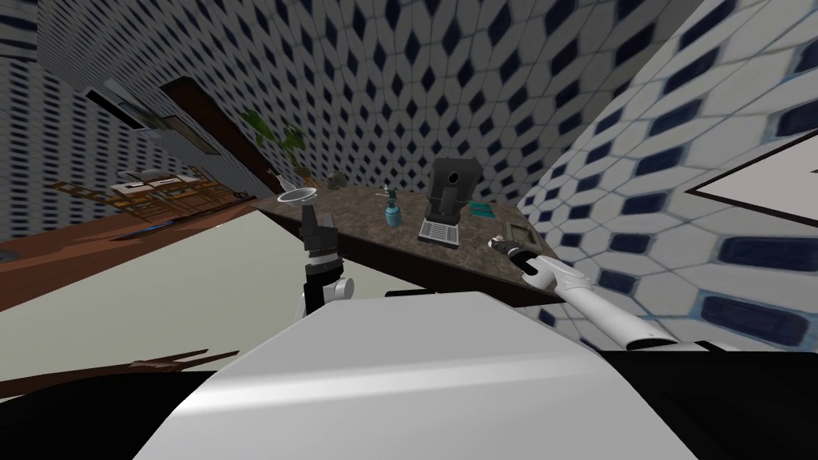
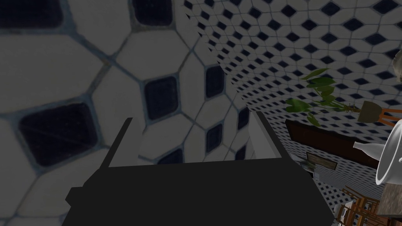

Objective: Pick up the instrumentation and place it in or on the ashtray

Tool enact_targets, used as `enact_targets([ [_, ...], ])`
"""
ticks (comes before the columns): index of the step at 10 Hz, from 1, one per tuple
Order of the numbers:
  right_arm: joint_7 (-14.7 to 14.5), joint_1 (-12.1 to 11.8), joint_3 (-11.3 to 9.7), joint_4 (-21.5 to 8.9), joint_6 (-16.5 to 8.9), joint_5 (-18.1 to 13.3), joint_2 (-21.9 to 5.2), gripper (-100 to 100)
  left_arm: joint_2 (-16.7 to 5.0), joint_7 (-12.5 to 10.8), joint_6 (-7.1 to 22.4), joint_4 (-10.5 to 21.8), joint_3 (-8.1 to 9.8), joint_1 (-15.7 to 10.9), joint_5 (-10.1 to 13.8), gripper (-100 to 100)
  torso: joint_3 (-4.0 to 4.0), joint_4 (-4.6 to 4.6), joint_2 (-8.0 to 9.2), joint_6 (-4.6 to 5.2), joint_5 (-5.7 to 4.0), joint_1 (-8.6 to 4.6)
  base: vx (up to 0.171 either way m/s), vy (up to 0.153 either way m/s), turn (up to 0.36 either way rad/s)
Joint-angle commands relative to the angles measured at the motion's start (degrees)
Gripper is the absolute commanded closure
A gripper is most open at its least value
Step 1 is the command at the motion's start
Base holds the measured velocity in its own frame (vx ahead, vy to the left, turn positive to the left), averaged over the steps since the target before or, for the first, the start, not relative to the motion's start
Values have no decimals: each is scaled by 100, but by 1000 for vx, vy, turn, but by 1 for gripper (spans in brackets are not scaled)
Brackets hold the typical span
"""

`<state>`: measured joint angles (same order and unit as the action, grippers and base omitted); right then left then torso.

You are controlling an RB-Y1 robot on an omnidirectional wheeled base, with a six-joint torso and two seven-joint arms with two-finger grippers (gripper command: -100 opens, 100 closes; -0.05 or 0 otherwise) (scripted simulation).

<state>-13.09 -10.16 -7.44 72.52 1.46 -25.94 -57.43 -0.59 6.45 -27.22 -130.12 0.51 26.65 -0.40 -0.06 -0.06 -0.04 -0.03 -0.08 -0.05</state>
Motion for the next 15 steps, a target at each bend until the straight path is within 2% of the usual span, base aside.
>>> enact_targets([
  [1, 0, 0, 0, 0, 0, 0, 0, 100, 0, 0, 0, 0, 0, 0, 0, 0, 0, 0, 0, 0, 0, 0, 0, 0, 0],
  [2, -2, 0, 0, 0, 1, -1, -1, 100, 0, 0, 0, 0, 0, 0, 0, 0, 0, 0, 0, 1, -1, -1, 0, 0, 0],
  [3, -3, 0, -1, 0, 1, -2, -1, 0, 0, 0, 0, 0, 0, 0, 0, 0, 0, 0, -1, 1, -1, -1, 0, 0, 0],
  [4, -3, 0, -1, 0, 1, -2, -1, 100, 0, 0, 0, 0, 0, 0, 0, 0, 0, 0, -1, 1, -1, -1, 0, 0, 0],
  [5, -4, 0, -1, 0, 0, -2, -2, 0, 0, 0, 0, 0, 0, 0, 0, 0, 0, 0, -1, 1, -2, -2, 0, 0, 0],
  [6, 32, 0, 42, -48, -57, -11, 25, 100, 0, 0, 0, 0, 0, 0, 0, 0, 0, 0, -1, 1, -2, -2, -114, 26, 64],
  [9, 131, 16, 182, -204, -243, -43, 114, 100, 1, 0, 0, 0, -1, -3, 0, 0, 34, -12, 85, 25, -35, 2, -198, 35, 109],
  [12, 239, 59, 377, -409, -488, -90, 244, 100, 0, 0, 1, 1, 0, -2, 0, 0, 38, -16, 97, 43, -51, -42, -182, -22, 133],
  [15, 329, 170, 675, -683, -820, -155, 466, 100, 0, 0, 1, 1, 0, -2, 0, 0, 27, -19, 77, 39, -53, -43, -155, -24, 172],
])
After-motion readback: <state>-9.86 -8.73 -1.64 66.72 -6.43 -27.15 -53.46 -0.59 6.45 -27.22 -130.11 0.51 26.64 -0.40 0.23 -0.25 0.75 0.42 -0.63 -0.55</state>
